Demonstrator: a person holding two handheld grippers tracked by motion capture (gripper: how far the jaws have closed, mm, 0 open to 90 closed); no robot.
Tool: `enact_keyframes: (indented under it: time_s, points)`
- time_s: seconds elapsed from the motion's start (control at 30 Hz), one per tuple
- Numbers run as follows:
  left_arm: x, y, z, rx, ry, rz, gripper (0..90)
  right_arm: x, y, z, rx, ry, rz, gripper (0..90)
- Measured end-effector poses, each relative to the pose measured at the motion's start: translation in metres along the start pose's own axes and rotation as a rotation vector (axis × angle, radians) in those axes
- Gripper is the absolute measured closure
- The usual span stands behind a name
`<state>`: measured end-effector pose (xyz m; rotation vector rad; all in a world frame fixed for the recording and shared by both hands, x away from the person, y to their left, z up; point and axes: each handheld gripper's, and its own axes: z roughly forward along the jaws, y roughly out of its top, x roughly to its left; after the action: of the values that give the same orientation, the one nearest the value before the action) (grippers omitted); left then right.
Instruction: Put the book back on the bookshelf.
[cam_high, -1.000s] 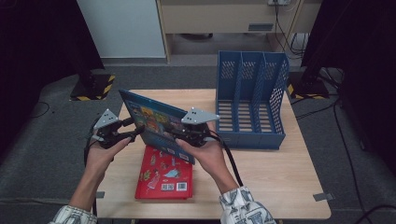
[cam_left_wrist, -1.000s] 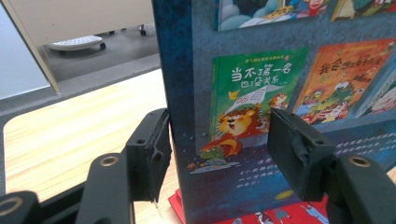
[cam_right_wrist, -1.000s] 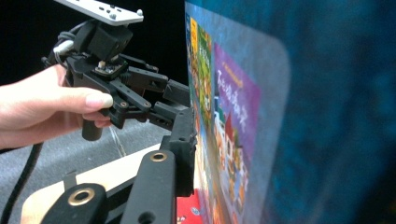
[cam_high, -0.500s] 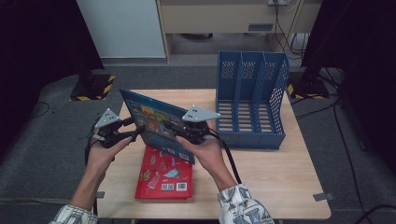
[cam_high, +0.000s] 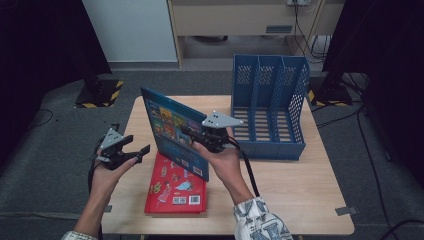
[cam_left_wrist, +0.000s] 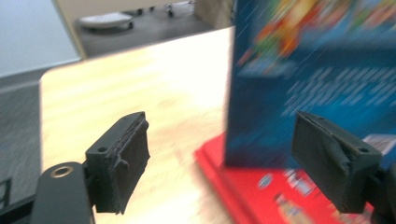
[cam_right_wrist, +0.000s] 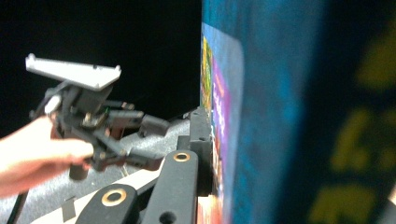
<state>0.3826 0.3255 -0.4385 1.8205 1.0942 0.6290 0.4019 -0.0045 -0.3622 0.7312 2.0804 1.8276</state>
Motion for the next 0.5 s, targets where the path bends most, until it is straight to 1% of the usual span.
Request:
enact_keyframes:
  time_s: [0.07, 0.13, 0.2, 0.23, 0.27, 0.3, 0.33, 0.37, 0.4, 0.43, 0.47, 0.5]
  points:
    - [0.007, -0.017, 0.002, 0.016, 0.036, -0.030, 16.7, -0.004, 0.000, -0.003, -0.006, -0.009, 0.019, 83.0]
    - [0.011, -0.031, 0.004, 0.025, 0.059, -0.054, 16.5, -0.007, 0.001, -0.005, -0.006, -0.014, 0.029, 83.0]
    - [0.013, -0.038, 0.006, 0.042, 0.070, -0.062, 16.5, -0.009, 0.002, -0.007, -0.010, -0.020, 0.037, 83.1]
    - [0.015, -0.042, 0.007, 0.055, 0.073, -0.072, 16.5, -0.009, 0.002, -0.007, -0.010, -0.020, 0.037, 83.1]
    - [0.015, -0.046, 0.009, 0.074, 0.075, -0.068, 15.3, -0.010, 0.003, -0.010, -0.013, -0.027, 0.034, 83.1]
    - [0.015, -0.048, 0.010, 0.088, 0.081, -0.053, 15.3, -0.010, 0.003, -0.010, -0.013, -0.027, 0.034, 83.1]
    - [0.013, -0.051, 0.012, 0.118, 0.099, -0.021, 13.9, -0.010, 0.004, -0.012, -0.014, -0.037, 0.035, 83.1]
    - [0.013, -0.051, 0.012, 0.118, 0.099, -0.021, 13.4, -0.010, 0.004, -0.012, -0.014, -0.037, 0.035, 83.1]
    - [0.012, -0.052, 0.013, 0.129, 0.101, -0.011, 12.3, -0.011, 0.005, -0.015, -0.011, -0.048, 0.037, 83.1]
    - [0.012, -0.052, 0.013, 0.135, 0.106, -0.006, 12.3, -0.011, 0.005, -0.015, -0.011, -0.048, 0.037, 83.1]
    - [0.011, -0.054, 0.014, 0.151, 0.116, 0.013, 11.3, -0.011, 0.006, -0.018, -0.009, -0.061, 0.036, 83.1]
    - [0.010, -0.056, 0.015, 0.157, 0.118, 0.019, 10.8, -0.010, 0.007, -0.020, -0.007, -0.068, 0.038, 83.1]
